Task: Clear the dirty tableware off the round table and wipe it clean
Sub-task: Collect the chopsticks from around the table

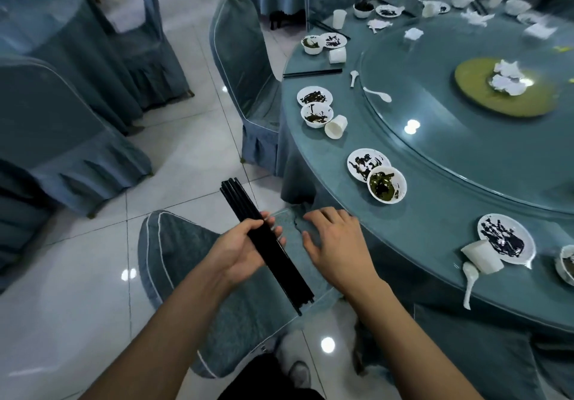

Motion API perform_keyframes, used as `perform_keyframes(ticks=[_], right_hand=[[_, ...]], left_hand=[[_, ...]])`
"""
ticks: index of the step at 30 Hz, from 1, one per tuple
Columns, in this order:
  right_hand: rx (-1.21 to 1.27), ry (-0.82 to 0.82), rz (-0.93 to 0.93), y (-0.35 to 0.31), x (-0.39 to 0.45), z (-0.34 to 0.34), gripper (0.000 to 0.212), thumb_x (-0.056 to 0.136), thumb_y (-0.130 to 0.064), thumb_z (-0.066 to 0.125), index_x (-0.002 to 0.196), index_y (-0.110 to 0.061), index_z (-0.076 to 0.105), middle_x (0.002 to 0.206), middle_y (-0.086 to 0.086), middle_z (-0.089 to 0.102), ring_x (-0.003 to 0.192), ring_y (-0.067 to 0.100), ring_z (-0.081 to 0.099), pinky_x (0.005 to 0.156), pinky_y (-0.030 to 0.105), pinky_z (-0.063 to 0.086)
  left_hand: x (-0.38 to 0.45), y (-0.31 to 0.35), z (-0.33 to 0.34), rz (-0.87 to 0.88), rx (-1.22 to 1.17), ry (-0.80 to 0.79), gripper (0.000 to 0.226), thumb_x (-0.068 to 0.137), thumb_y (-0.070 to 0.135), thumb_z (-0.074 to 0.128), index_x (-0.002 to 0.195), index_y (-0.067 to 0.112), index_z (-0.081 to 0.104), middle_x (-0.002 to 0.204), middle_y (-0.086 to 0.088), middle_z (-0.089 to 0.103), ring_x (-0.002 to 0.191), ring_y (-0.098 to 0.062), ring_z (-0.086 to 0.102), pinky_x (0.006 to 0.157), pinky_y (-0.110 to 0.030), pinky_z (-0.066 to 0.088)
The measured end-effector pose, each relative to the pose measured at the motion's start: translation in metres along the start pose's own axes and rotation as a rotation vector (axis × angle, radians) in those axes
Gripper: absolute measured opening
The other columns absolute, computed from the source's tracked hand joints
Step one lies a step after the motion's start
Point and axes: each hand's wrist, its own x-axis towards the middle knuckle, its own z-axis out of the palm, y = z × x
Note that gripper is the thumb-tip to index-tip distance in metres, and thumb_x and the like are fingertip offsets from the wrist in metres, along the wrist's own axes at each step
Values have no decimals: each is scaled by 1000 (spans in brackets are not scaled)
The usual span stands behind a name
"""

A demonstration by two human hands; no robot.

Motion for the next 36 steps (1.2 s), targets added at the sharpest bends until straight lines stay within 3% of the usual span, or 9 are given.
perform_keyframes(ticks=[5,11,21,24,36], right_hand=[[30,-7,-21,-38,4,2,34,95,-39,52,125,-27,59,121,-3,59,108,23,54,92,40,41],[54,-45,-67,-106,28,19,40,98,-38,50,137,-28,51,138,-5,51,125,20,47,107,37,36],[77,-4,1,-273,101,75,39,96,-36,55,134,-25,54,136,-3,54,122,24,48,102,40,36],[72,-9,53,-311,119,85,40,96,-36,54,135,-25,53,138,-3,53,124,24,47,102,38,35],[51,-43,161,-357,222,124,40,98,-39,52,136,-28,51,139,-5,52,124,24,48,105,40,35]], left_hand=[[-29,27,-29,39,-36,-18,17,99,7,45,99,10,62,83,-6,65,78,-23,64,86,-41,53],[-54,88,-81,81,-59,-8,17,97,12,48,103,8,63,95,-9,68,90,-28,68,86,-46,55],[-79,233,-180,65,19,-8,18,97,12,48,102,6,65,96,-12,68,86,-30,70,91,-48,56],[-78,267,-206,22,25,-13,19,97,13,49,103,6,65,96,-12,69,84,-30,71,83,-46,61],[-6,375,-234,-57,60,-41,22,97,14,46,105,5,64,103,-15,70,89,-34,71,85,-49,56]])
